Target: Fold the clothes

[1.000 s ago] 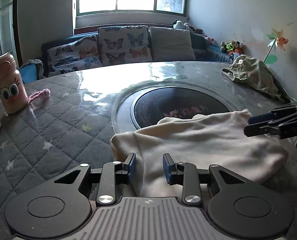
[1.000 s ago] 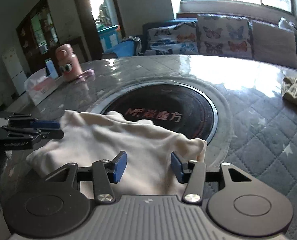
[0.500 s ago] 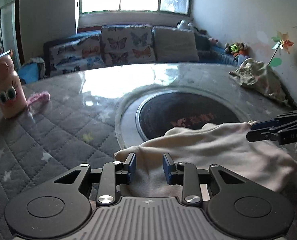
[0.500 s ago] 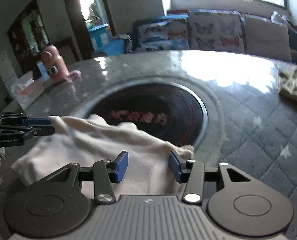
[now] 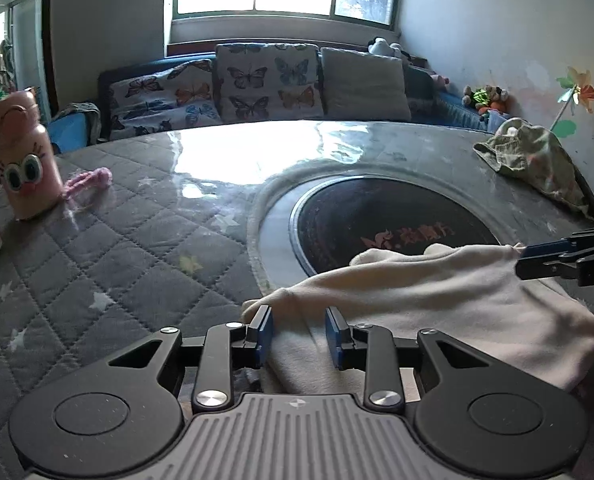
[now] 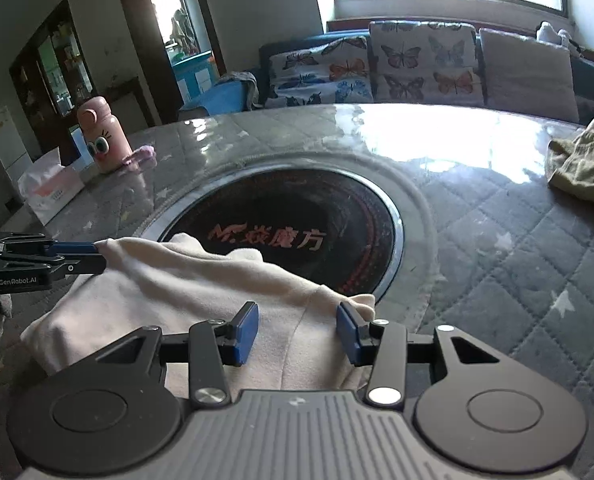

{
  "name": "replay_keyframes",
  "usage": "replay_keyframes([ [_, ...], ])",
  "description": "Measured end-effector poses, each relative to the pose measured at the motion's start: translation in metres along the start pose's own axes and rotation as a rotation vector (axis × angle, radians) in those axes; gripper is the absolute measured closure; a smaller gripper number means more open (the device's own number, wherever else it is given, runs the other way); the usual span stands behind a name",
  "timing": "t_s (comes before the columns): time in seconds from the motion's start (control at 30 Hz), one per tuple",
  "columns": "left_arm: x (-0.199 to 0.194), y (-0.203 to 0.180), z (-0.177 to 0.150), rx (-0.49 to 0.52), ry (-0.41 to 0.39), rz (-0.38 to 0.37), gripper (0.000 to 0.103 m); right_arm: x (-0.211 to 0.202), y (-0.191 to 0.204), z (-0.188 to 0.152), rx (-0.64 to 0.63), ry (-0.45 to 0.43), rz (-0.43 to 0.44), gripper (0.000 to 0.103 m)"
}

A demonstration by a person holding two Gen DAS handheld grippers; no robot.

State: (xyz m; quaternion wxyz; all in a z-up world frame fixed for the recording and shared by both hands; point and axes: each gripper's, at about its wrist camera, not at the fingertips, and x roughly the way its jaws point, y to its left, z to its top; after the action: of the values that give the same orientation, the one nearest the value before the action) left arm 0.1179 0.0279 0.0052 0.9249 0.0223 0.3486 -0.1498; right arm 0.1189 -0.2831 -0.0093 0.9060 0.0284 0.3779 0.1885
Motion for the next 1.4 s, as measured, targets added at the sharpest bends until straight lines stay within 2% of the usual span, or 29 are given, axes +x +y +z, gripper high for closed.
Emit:
replay_keyframes([
  [0.13, -0.011, 0.006, -0.007, -0.057, 0.008, 0.013, 0.067, -0.006, -0.006, -0.002, 0.025, -0.01, -0.022, 0.058],
  [0.2, -0.017, 0.008, -0.011, -0.078, 0.014, 0.015, 0.06, -0.008, -0.011, -0.005, 0.048, -0.007, -0.035, 0.057],
  [0.27, -0.022, 0.009, -0.016, -0.095, 0.019, 0.014, 0.059, -0.01, -0.017, -0.009, 0.075, 0.002, -0.033, 0.057],
  [0.5, -0.024, 0.008, -0.023, -0.164, 0.038, -0.007, 0.059, -0.007, -0.016, -0.02, 0.097, 0.021, -0.018, 0.057],
  [0.87, -0.024, 0.008, -0.027, -0.209, 0.048, -0.007, 0.061, -0.004, -0.013, -0.02, 0.101, 0.0, -0.049, 0.058],
  [1.03, -0.024, 0.009, -0.03, -0.223, 0.045, -0.004, 0.059, -0.003, -0.012, -0.021, 0.096, 0.001, -0.036, 0.058],
  [1.1, -0.025, 0.01, -0.031, -0.231, 0.043, -0.005, 0.059, -0.002, -0.01, -0.021, 0.093, 0.006, -0.026, 0.07],
  [1.13, -0.025, 0.01, -0.031, -0.231, 0.043, -0.005, 0.059, -0.001, -0.01, -0.021, 0.091, 0.01, -0.022, 0.072],
  [1.23, -0.025, 0.008, -0.031, -0.236, 0.044, -0.007, 0.06, -0.002, -0.009, -0.02, 0.093, 0.007, -0.02, 0.074],
  [1.4, -0.024, 0.006, -0.033, -0.247, 0.047, -0.035, 0.075, -0.001, -0.012, -0.021, 0.108, 0.003, -0.018, 0.07],
])
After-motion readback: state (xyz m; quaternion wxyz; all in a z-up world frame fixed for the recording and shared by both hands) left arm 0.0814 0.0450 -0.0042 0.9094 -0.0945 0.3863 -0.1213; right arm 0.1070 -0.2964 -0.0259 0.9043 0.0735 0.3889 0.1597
